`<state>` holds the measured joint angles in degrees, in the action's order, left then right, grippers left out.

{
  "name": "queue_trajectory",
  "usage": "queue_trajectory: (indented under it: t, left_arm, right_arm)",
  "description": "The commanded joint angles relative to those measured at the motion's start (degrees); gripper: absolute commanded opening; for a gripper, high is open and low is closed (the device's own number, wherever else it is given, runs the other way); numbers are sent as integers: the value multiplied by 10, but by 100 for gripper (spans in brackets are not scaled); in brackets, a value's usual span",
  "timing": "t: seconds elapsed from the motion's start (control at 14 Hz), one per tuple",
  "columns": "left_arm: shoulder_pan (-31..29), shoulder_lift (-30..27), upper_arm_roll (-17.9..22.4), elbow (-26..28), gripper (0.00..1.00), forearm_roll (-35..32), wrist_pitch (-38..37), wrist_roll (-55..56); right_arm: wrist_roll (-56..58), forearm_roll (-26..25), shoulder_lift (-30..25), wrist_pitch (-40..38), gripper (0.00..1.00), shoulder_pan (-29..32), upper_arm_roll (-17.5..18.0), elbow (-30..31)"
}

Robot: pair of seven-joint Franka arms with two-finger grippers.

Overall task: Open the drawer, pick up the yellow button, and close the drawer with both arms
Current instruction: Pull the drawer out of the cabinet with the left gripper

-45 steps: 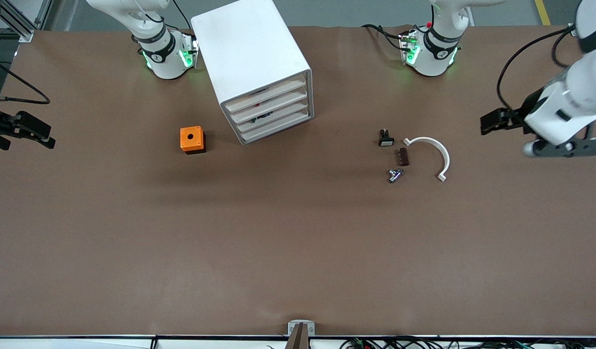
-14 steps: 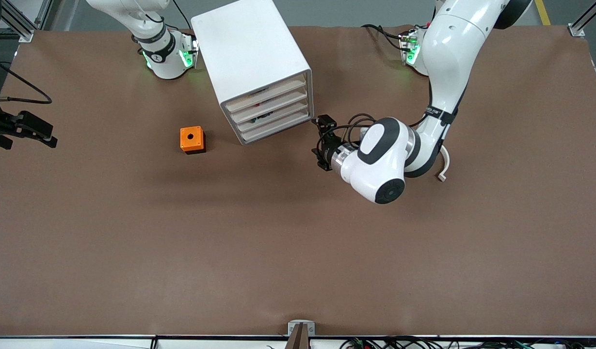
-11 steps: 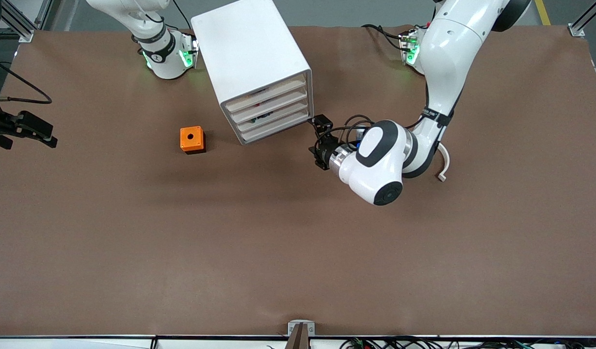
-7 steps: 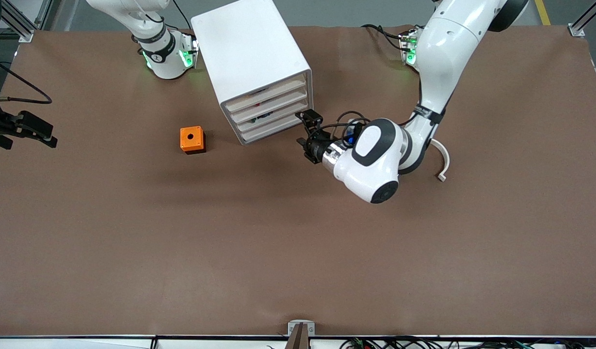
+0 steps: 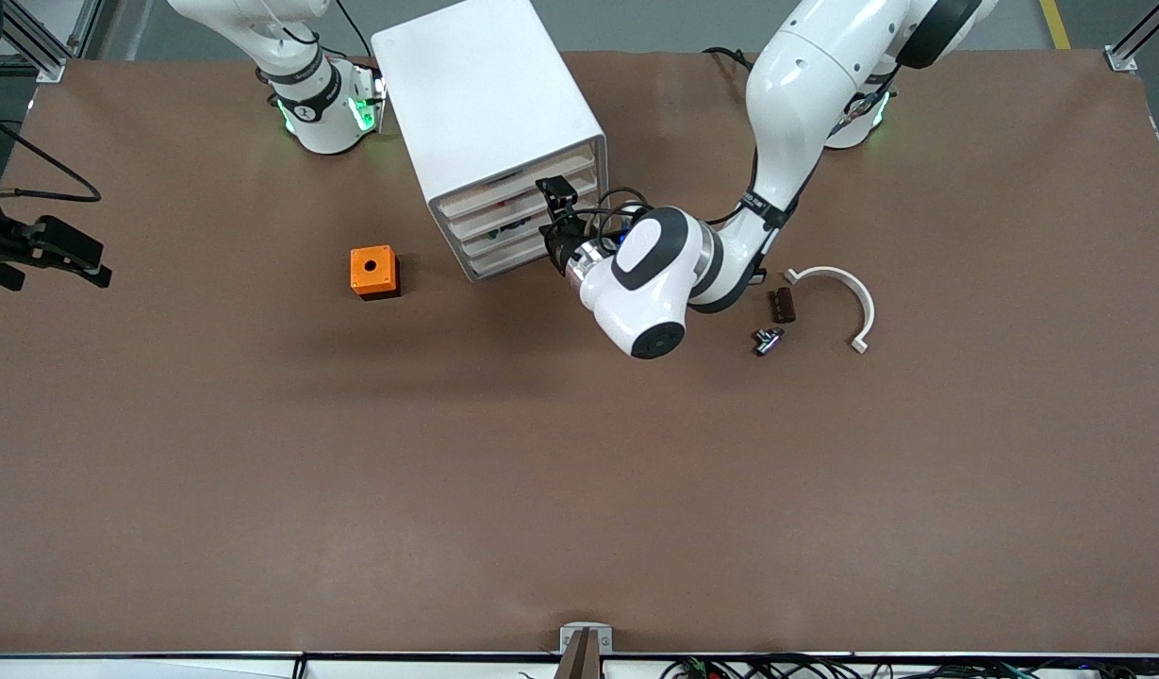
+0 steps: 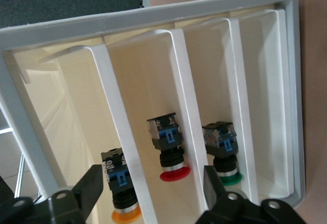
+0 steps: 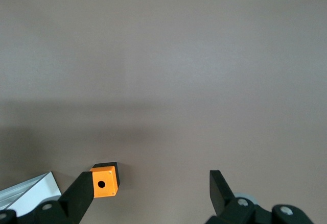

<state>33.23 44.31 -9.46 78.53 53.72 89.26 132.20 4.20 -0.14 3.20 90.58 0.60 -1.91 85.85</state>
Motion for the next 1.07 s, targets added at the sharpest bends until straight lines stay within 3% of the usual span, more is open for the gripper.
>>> queue_trajectory:
  t: [0.0,0.43,0.79,0.93,1.0]
  left_arm:
    - [0,3,2,-7,71,13,-12,30]
    - [21,11,2,-6,71,25,-24,67]
    - [28,21,2,-7,39,35,-24,76]
    - [25,21,4,-7,0,38,-24,77]
    - [20,20,7,-7,0,36,-24,76]
  right_arm:
    - [3,-7,1,-6,100,5,5,-8]
    - [3,-7,1,-6,100,5,5,-8]
    - [3,-7,1,-6,100,4,5,-8]
    - [3,-7,1,-6,100,4,5,-8]
    - [2,-7,2,-6,100,3,6,-8]
